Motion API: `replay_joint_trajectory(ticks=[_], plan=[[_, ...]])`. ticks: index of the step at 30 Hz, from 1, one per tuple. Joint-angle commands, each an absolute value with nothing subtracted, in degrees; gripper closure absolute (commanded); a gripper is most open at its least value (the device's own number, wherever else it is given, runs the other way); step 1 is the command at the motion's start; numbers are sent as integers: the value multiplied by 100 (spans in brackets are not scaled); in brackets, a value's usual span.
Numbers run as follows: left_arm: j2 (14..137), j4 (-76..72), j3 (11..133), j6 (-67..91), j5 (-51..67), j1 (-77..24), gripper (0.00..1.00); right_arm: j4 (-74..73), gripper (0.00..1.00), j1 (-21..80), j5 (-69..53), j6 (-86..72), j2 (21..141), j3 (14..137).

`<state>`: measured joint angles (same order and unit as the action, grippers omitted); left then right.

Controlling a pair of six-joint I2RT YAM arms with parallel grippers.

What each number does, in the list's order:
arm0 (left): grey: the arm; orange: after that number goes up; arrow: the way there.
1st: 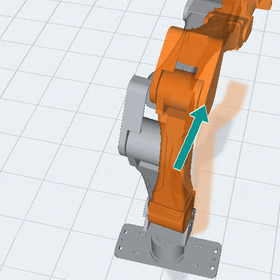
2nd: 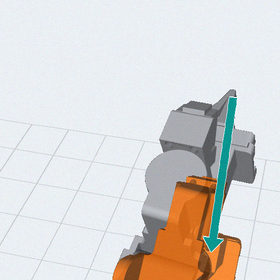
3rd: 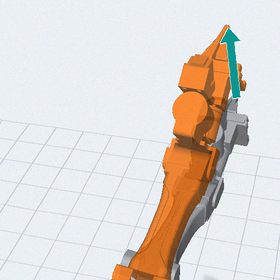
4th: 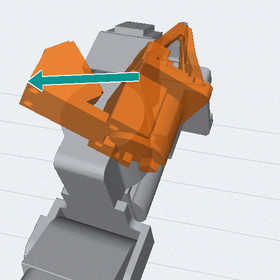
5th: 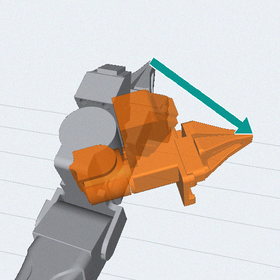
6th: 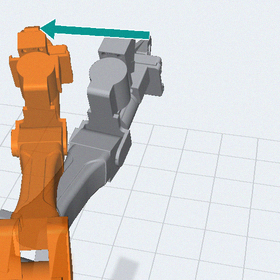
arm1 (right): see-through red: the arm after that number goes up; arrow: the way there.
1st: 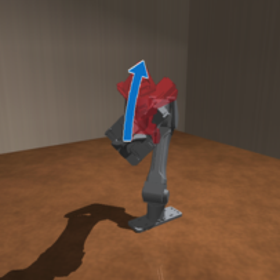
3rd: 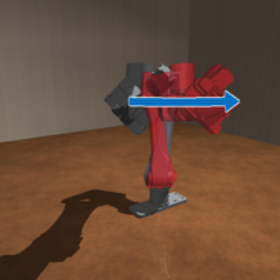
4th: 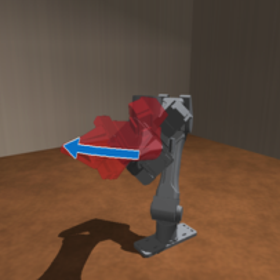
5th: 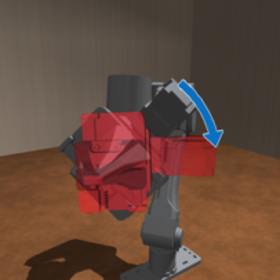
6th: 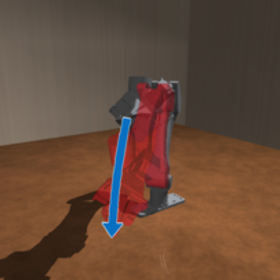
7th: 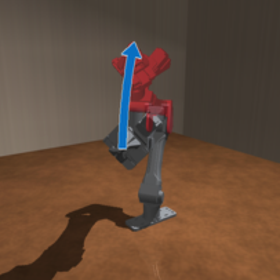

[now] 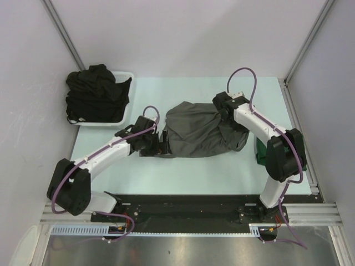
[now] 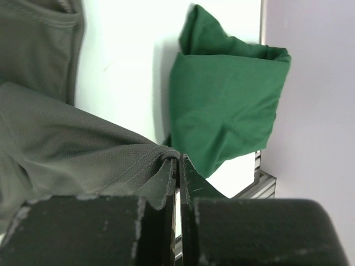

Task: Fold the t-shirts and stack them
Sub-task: Flatten out the tshirt

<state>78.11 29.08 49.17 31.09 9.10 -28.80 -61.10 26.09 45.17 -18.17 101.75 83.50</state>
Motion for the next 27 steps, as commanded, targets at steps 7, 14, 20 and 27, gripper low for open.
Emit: replay_joint_trajectory(ticks=[7,14,20,27], plan=[[8173,2487,5027,3217,817,-3102,1,-6223,100,2523,4781,-1978,9862,8332],[8507,2610,5141,3269,283,-3138,1,-6223,100,2523,4658,-1951,9747,8218],[8754,2654,5238,3305,18,-3155,1,-6205,100,2531,4553,-1907,9756,8200],[8947,2689,5388,3296,-237,-3164,5,-6249,100,2531,4491,-1898,9817,8218]])
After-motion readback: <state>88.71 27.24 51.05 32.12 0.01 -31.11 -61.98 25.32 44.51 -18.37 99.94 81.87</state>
